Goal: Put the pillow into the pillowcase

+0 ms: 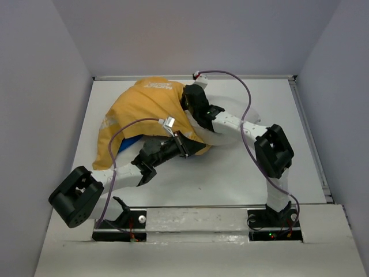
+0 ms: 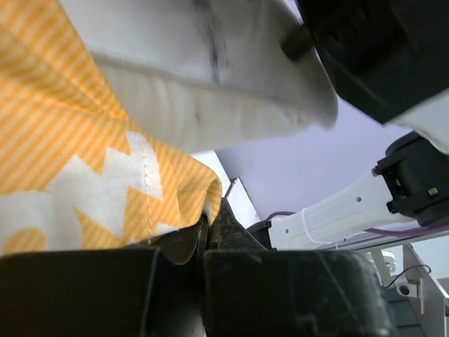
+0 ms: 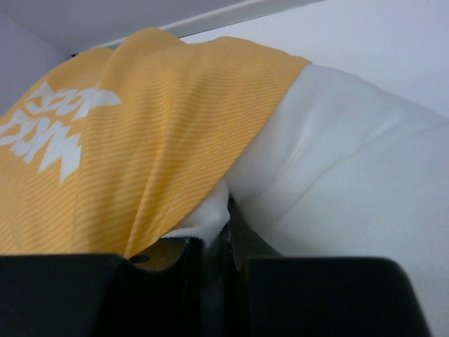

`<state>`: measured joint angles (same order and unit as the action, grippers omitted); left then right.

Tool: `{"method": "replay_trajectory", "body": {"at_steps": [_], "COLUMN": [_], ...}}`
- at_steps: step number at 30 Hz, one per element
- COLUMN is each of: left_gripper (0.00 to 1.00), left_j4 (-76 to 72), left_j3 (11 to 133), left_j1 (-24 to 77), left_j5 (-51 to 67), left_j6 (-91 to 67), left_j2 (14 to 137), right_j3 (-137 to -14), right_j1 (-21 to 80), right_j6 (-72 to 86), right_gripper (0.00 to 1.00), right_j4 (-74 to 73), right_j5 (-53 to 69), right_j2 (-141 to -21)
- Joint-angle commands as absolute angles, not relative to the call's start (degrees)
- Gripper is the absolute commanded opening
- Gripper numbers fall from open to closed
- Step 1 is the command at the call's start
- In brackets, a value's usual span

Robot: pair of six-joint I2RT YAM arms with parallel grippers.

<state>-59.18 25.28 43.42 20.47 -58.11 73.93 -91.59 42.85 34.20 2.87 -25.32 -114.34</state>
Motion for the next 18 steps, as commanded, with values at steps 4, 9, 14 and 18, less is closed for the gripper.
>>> {"method": "replay_trajectory", "body": {"at_steps": [4, 9, 14, 18], "left_gripper": [0.0, 0.97, 0.99, 0.97], "left_j4": [-73.1, -35.2, -18.0, -5.8], "left_j3": [31.6, 38.5, 50.1, 57.6], "left_j1": [55.1, 49.1, 43.4, 40.3], "left_j5": [32.1, 22.7, 13.0, 1.6], "left_j6": [-57.1, -41.8, -33.8, -27.2], "left_j2": [67.4, 53.4, 50.4, 57.4], "right_j3": [-84.6, -62.4, -55.5, -52.1], "right_j1": [38.9, 41.7, 48.6, 49.9], "right_j6": [42.5, 42.6, 39.6, 37.4], "right_gripper": [0.0, 0.0, 0.15, 0.62], "right_j4": [11.1, 19.2, 18.5, 15.5], "right_j5": [-14.4, -10.0, -10.6, -7.2], "right_j2": [-111.4, -101.6, -95.8, -91.2]}}
